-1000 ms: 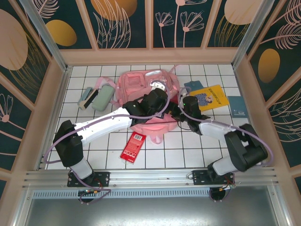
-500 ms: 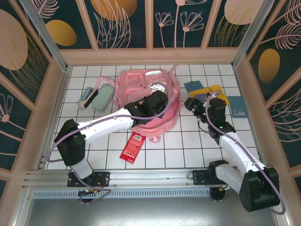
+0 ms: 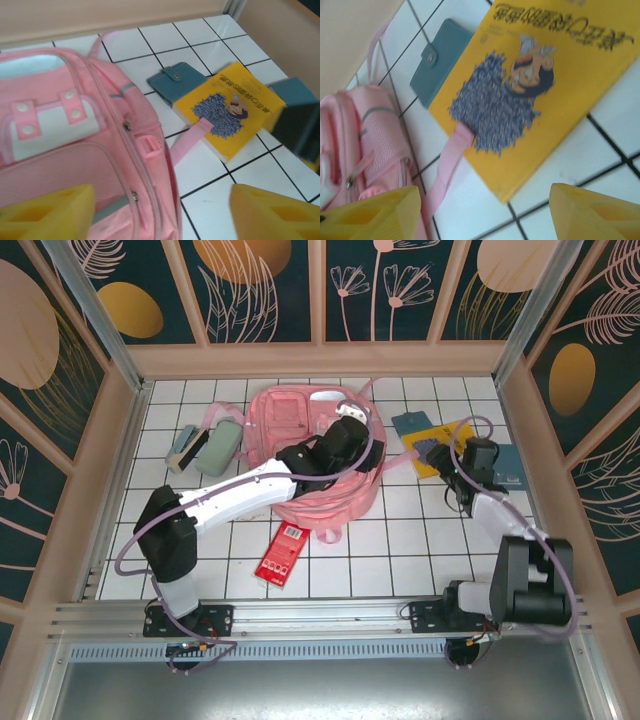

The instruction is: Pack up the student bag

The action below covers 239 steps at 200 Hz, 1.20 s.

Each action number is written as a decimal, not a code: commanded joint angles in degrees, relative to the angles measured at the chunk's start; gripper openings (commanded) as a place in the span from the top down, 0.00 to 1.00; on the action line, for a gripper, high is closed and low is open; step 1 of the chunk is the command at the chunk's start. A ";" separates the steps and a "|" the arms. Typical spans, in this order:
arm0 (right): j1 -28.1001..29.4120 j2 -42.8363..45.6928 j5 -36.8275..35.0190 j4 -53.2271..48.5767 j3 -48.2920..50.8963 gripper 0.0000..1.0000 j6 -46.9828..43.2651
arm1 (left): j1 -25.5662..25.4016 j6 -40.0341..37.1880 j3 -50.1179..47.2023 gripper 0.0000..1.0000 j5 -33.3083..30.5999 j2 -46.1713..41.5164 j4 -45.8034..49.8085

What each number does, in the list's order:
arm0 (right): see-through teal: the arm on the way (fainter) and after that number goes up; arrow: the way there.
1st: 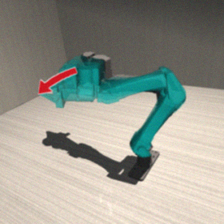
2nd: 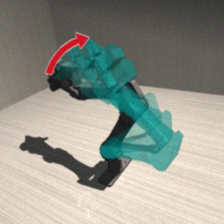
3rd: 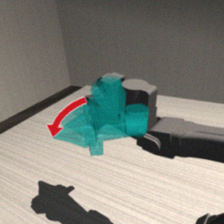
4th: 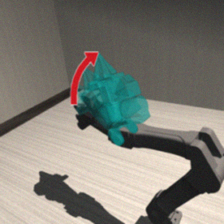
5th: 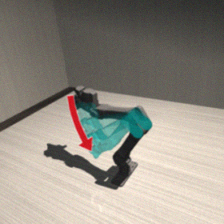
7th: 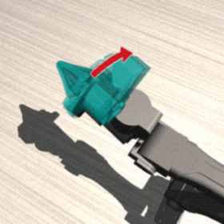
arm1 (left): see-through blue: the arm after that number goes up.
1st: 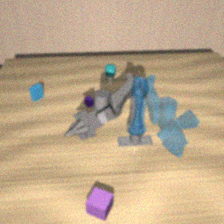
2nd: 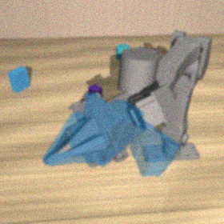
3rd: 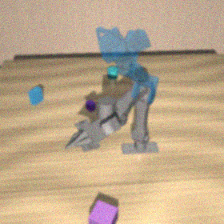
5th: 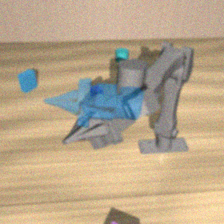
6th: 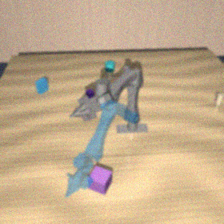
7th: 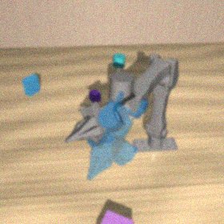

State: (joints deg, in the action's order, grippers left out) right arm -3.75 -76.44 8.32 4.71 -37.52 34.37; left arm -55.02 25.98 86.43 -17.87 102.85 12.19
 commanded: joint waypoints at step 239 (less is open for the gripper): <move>-9.80 -51.33 9.83 -17.54 -52.65 0.27 -11.23 | 0.25 3.29 -12.50 0.18 5.81 -3.50 -7.26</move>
State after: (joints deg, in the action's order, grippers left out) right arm -16.82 -125.62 16.56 -7.60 -88.58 25.93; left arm -55.02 28.18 75.20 -11.33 101.21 6.11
